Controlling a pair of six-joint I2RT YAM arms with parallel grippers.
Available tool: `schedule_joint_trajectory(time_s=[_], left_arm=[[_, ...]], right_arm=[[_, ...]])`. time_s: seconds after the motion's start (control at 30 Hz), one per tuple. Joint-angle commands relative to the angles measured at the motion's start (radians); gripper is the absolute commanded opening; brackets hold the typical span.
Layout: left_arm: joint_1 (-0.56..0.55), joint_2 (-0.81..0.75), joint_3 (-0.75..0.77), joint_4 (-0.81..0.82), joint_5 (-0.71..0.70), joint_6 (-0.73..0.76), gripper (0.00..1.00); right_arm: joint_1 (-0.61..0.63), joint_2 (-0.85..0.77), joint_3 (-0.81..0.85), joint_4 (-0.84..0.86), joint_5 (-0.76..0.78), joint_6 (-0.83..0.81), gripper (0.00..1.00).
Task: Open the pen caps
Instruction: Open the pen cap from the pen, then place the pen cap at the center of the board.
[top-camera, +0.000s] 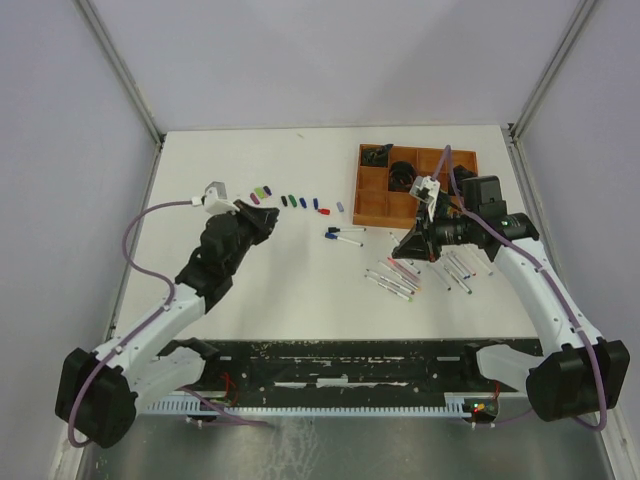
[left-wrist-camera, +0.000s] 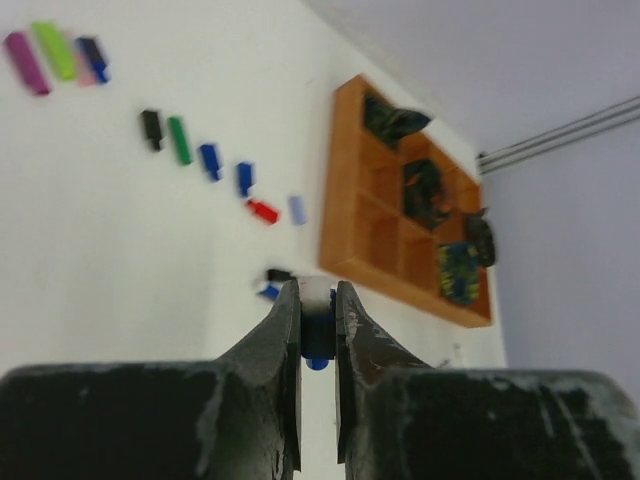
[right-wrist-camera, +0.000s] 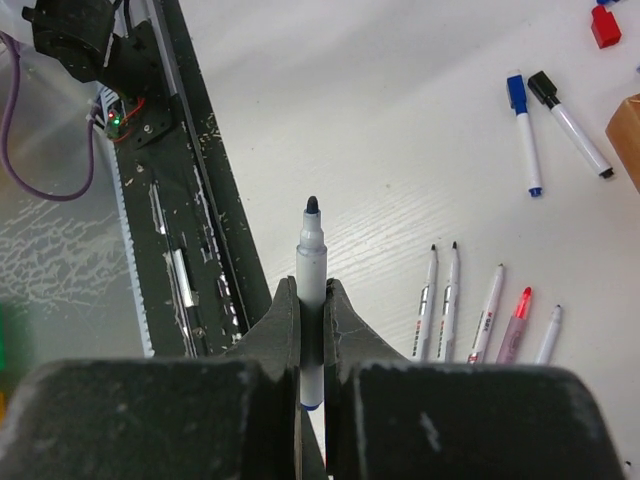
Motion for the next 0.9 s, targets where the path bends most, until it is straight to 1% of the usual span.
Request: schedule_joint_trajectory(time_s=[0.0, 0.07, 0.17, 0.33, 0.4, 0.7, 0.87], left_arm=[[0.046, 0.123, 0.082, -0.292, 0.047, 0.046, 0.03], [0.058, 0.185, 0.112, -0.354, 0.052, 0.044, 0.03], [0.067, 0.258, 0.139, -0.391, 0.043, 0.042, 0.03], [0.088, 0.351, 0.184, -0.482, -0.035, 0.031, 0.03], [0.098, 0.378, 0.198, -0.503, -0.044, 0.031, 0.03], [0.157, 0.424, 0.208, -0.515, -0.037, 0.024, 0.03], [0.241, 0.457, 0.22, -0.529, -0.026, 0.015, 0.03]], right_arm=[[-0.007, 0.001, 0.016, 0.008, 0.039, -0.024, 0.03], [-0.007, 0.002, 0.015, 0.009, 0.046, -0.027, 0.03], [-0.008, 0.007, 0.014, 0.009, 0.049, -0.027, 0.03], [-0.009, 0.009, 0.013, 0.006, 0.046, -0.029, 0.03], [-0.009, 0.01, 0.014, 0.007, 0.046, -0.027, 0.03], [-0.011, 0.013, 0.012, 0.005, 0.042, -0.027, 0.04], [-0.011, 0.015, 0.012, 0.005, 0.039, -0.026, 0.04]])
